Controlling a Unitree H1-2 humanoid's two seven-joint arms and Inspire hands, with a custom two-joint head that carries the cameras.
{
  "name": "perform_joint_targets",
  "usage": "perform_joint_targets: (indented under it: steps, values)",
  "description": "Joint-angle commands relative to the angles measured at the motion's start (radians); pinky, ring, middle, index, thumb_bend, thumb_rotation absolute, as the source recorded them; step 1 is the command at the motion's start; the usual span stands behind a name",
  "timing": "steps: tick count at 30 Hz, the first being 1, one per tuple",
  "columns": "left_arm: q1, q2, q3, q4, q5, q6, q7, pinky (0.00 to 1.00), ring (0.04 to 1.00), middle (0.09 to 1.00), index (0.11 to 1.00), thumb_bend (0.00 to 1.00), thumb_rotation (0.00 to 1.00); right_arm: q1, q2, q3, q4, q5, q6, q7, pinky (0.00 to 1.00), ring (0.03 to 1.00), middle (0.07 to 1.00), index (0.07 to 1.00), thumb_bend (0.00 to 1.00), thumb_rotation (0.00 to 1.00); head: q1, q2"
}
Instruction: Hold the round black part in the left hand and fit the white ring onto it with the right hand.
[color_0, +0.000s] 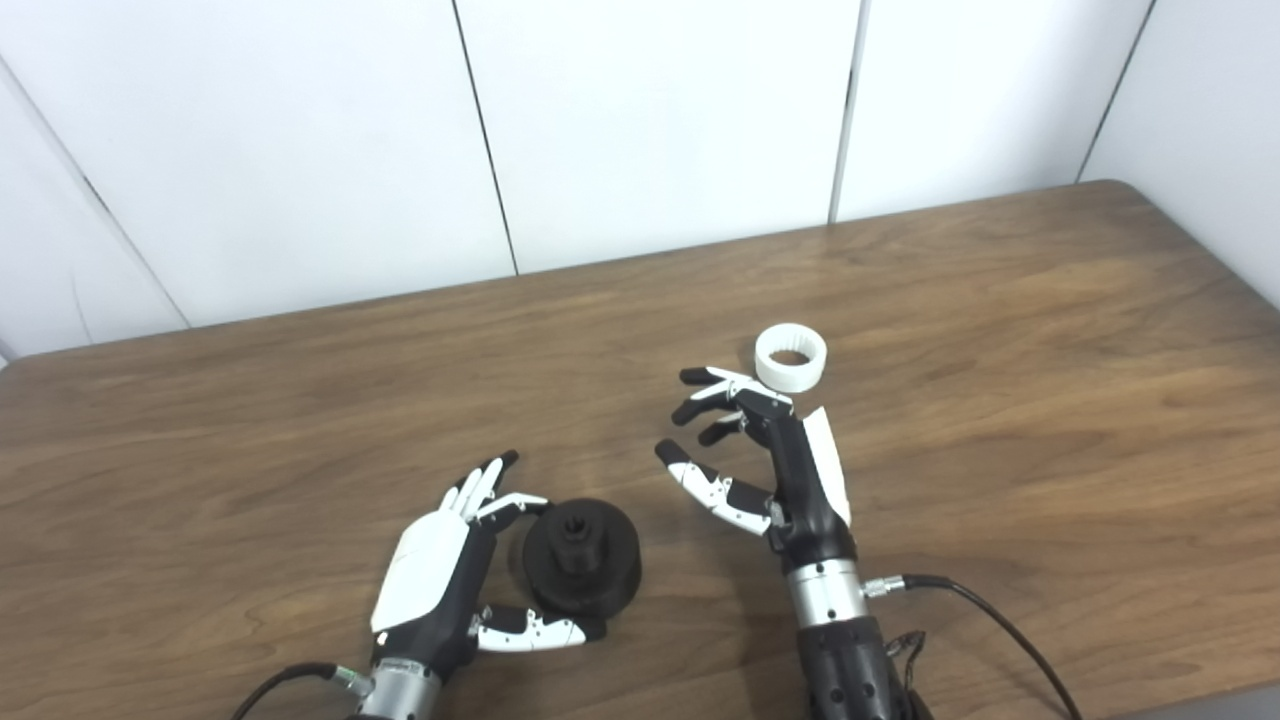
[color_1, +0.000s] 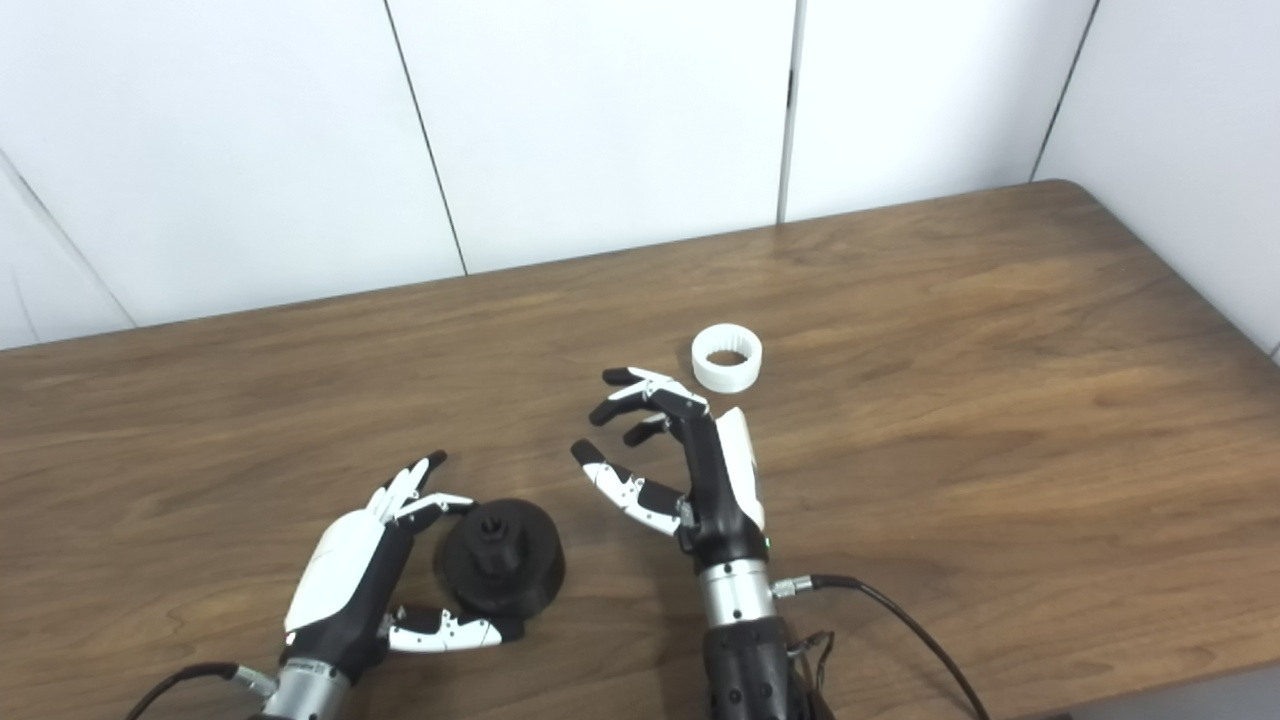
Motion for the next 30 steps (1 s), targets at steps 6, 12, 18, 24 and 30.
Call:
perform_joint_targets:
  steps: [6, 12, 18, 24, 30]
  values:
    - [-0.015, 0.005, 0.010, -0.010, 0.002, -0.023, 0.008, 1.00, 1.000, 1.000, 0.650, 0.97, 0.34, -0.081, -0.136, -0.049, -0.085, -0.113, 0.095, 0.055, 0.58, 0.702, 0.753, 0.498, 0.50, 0.15, -0.007, -0.002]
    - [-0.014, 0.000, 0.009, -0.010, 0.002, -0.021, 0.006, 1.00, 1.000, 1.000, 0.651, 0.96, 0.34, -0.139, -0.220, -0.065, -0.134, -0.246, 0.236, 0.100, 0.61, 0.742, 0.780, 0.499, 0.50, 0.15, -0.014, -0.002]
    - [-0.014, -0.007, 0.007, -0.006, 0.003, -0.023, 0.007, 1.00, 1.000, 1.000, 0.651, 0.96, 0.33, -0.195, -0.284, -0.089, -0.142, -0.330, 0.309, 0.126, 0.63, 0.770, 0.796, 0.499, 0.50, 0.15, -0.007, -0.004]
    - [-0.013, -0.008, 0.004, 0.001, 0.010, -0.030, 0.015, 1.00, 1.000, 1.000, 0.650, 0.96, 0.33, -0.252, -0.342, -0.107, -0.112, -0.343, 0.344, 0.144, 0.64, 0.795, 0.815, 0.499, 0.50, 0.16, -0.003, -0.005]
    - [-0.010, -0.012, 0.003, 0.000, 0.009, -0.031, 0.017, 1.00, 1.000, 1.000, 0.650, 0.96, 0.33, -0.302, -0.405, -0.094, -0.074, -0.356, 0.386, 0.216, 0.74, 0.880, 0.903, 0.754, 0.68, 0.38, 0.009, -0.004]
